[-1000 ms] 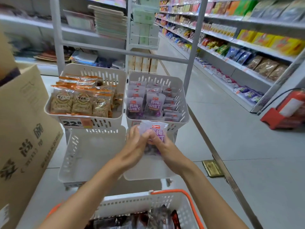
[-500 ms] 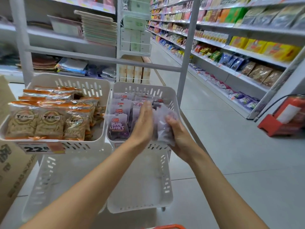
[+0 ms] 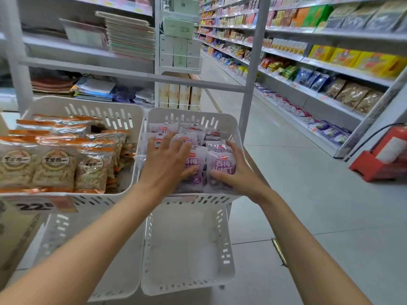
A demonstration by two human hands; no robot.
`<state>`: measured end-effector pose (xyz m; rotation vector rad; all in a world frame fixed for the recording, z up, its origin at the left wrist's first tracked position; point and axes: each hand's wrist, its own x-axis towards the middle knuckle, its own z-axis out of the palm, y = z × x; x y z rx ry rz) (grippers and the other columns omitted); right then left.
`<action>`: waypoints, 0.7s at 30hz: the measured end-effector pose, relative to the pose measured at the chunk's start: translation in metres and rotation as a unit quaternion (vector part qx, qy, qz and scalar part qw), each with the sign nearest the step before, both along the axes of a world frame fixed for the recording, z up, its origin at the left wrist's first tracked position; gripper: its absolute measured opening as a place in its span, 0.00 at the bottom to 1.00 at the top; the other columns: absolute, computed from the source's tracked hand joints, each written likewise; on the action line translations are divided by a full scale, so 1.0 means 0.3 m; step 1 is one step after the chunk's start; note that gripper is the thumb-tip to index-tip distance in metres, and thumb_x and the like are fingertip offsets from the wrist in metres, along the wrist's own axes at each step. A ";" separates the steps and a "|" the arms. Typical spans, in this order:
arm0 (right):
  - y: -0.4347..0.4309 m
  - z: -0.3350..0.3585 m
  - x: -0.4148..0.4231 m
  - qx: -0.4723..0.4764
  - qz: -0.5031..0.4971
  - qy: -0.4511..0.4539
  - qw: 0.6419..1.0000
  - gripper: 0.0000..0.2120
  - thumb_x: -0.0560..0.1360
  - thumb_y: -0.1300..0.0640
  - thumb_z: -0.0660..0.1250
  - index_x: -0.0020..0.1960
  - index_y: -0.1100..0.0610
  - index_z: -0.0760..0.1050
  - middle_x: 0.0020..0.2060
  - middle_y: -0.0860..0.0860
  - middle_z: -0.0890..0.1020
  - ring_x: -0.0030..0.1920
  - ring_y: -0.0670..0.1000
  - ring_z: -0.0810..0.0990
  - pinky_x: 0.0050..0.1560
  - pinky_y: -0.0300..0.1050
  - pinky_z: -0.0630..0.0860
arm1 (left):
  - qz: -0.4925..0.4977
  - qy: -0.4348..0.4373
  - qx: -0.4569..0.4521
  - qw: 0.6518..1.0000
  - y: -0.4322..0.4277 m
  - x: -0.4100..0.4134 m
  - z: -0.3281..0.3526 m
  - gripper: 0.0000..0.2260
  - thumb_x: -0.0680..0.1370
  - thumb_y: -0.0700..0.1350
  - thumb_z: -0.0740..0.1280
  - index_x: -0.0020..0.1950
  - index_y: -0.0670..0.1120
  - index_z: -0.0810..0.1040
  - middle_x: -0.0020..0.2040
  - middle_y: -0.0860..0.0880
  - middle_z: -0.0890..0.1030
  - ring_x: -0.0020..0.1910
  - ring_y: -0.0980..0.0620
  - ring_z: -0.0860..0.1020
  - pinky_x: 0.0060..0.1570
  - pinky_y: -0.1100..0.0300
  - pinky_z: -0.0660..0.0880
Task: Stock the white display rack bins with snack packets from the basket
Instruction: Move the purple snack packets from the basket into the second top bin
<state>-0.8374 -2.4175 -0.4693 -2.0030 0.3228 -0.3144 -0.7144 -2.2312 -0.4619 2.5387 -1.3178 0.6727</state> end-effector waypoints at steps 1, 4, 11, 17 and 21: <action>-0.004 0.007 -0.011 -0.002 0.015 0.014 1.000 0.49 0.66 0.52 0.80 0.75 0.37 0.51 0.69 0.47 0.67 0.63 0.49 0.77 0.57 0.46 0.81 | -0.002 0.002 -0.008 1.000 0.003 0.004 -0.001 0.25 0.75 0.61 0.66 0.64 0.45 0.74 0.67 0.43 0.75 0.73 0.39 0.67 0.65 0.32 0.65; -0.013 0.033 -0.033 -0.023 0.020 0.016 0.999 0.44 0.67 0.61 0.80 0.72 0.42 0.58 0.59 0.41 0.72 0.58 0.46 0.79 0.49 0.38 0.81 | 0.001 0.019 -0.015 1.000 0.003 0.004 0.009 0.25 0.76 0.61 0.64 0.64 0.44 0.72 0.69 0.43 0.74 0.74 0.40 0.66 0.67 0.33 0.63; 0.010 0.035 -0.031 -0.060 0.031 0.039 0.997 0.40 0.68 0.59 0.78 0.70 0.44 0.58 0.64 0.51 0.71 0.56 0.46 0.79 0.50 0.40 0.82 | 0.006 0.034 0.016 0.999 0.003 -0.010 0.011 0.34 0.75 0.68 0.60 0.72 0.47 0.66 0.76 0.45 0.65 0.78 0.42 0.56 0.73 0.35 0.54; 0.027 -0.017 -0.037 -0.103 0.005 0.010 0.995 0.38 0.70 0.62 0.77 0.69 0.42 0.59 0.68 0.52 0.67 0.62 0.53 0.77 0.50 0.43 0.83 | 0.014 0.037 0.082 0.996 0.006 -0.017 0.027 0.38 0.75 0.70 0.56 0.80 0.54 0.52 0.80 0.48 0.57 0.80 0.43 0.48 0.75 0.35 0.50; 0.051 -0.013 -0.032 -0.063 -0.018 -0.052 0.997 0.51 0.64 0.54 0.80 0.73 0.32 0.52 0.73 0.44 0.59 0.69 0.52 0.71 0.58 0.51 0.81 | 0.015 0.033 0.065 0.997 0.010 -0.021 0.039 0.38 0.75 0.70 0.58 0.80 0.53 0.54 0.80 0.48 0.57 0.80 0.44 0.49 0.76 0.37 0.44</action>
